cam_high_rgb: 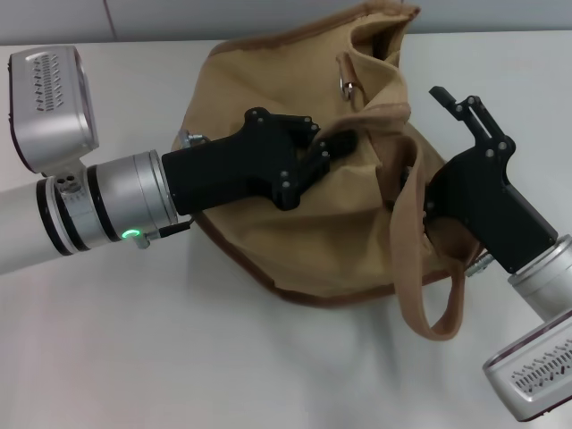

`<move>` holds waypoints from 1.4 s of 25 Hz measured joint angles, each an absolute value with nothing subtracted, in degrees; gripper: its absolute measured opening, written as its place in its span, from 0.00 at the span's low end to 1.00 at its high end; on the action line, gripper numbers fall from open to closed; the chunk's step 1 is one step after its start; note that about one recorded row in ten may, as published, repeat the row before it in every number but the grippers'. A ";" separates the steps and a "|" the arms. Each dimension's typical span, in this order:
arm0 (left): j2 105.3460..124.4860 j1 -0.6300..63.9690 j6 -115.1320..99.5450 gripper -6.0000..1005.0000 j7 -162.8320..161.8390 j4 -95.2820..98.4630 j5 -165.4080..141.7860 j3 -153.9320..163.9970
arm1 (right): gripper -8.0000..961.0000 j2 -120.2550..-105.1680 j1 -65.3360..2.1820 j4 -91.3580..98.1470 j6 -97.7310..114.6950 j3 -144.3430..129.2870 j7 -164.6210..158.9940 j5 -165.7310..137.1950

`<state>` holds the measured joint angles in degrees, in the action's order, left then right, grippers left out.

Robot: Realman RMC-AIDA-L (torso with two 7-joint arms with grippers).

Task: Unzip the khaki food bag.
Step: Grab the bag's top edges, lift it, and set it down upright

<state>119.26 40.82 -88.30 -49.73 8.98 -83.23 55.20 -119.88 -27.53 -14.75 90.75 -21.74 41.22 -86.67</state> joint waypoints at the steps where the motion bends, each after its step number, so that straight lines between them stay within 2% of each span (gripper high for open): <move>1: 119.26 40.92 -88.33 0.06 -49.73 8.93 -83.23 55.19 | 0.87 -119.88 -27.70 -15.11 90.73 -21.65 41.22 -86.68; 14: 119.29 41.32 -88.43 0.07 -48.85 8.24 -83.08 56.53 | 0.87 -119.88 -29.59 -17.56 91.39 -17.57 41.23 -86.86; 33: 119.27 40.82 -88.18 0.07 -47.64 7.55 -83.15 56.52 | 0.85 -119.88 -28.91 -18.53 91.43 -15.76 40.73 -88.67; 35: 119.27 40.88 -88.18 0.07 -47.61 7.55 -83.17 56.51 | 0.78 -119.88 -28.91 -18.58 91.29 -15.95 40.92 -88.72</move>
